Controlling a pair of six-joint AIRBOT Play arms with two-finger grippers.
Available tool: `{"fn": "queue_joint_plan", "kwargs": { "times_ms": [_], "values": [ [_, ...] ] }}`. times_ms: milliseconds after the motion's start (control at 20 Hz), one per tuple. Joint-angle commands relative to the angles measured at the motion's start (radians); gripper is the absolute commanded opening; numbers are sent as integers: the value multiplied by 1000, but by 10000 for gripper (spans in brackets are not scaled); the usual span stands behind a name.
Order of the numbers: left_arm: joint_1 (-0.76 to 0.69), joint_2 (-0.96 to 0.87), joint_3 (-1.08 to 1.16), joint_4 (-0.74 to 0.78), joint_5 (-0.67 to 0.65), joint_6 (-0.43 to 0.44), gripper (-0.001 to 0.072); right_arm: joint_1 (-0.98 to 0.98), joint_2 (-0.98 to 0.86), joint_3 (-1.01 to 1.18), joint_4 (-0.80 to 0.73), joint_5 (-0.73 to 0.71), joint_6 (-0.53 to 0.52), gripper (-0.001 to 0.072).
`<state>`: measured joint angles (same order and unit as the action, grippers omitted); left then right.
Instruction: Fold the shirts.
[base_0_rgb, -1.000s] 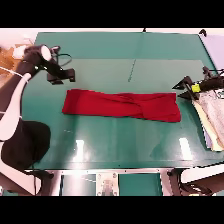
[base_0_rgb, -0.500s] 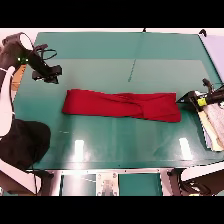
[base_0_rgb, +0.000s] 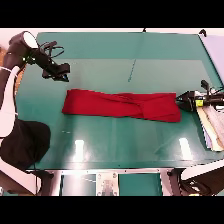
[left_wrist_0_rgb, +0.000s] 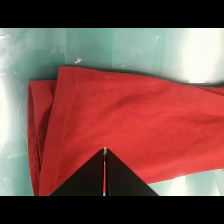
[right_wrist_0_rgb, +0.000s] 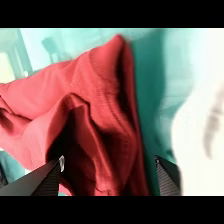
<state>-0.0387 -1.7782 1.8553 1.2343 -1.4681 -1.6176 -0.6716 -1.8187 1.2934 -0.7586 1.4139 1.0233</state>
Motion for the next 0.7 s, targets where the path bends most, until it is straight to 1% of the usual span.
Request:
{"fn": "queue_joint_plan", "kwargs": {
  "times_ms": [0,100,300,650],
  "values": [
    [-4,0,1,-12,21,3,22,-23,-3,13,22,79,-11,704],
    [-4,0,1,-12,45,3,21,-5,-3,11,22,107,-12,704],
    [-4,0,1,-12,45,3,22,20,-3,-1,18,171,-60,705],
    [-4,0,1,-12,44,22,22,5,-3,2,-13,177,-67,705]
  ]
}}
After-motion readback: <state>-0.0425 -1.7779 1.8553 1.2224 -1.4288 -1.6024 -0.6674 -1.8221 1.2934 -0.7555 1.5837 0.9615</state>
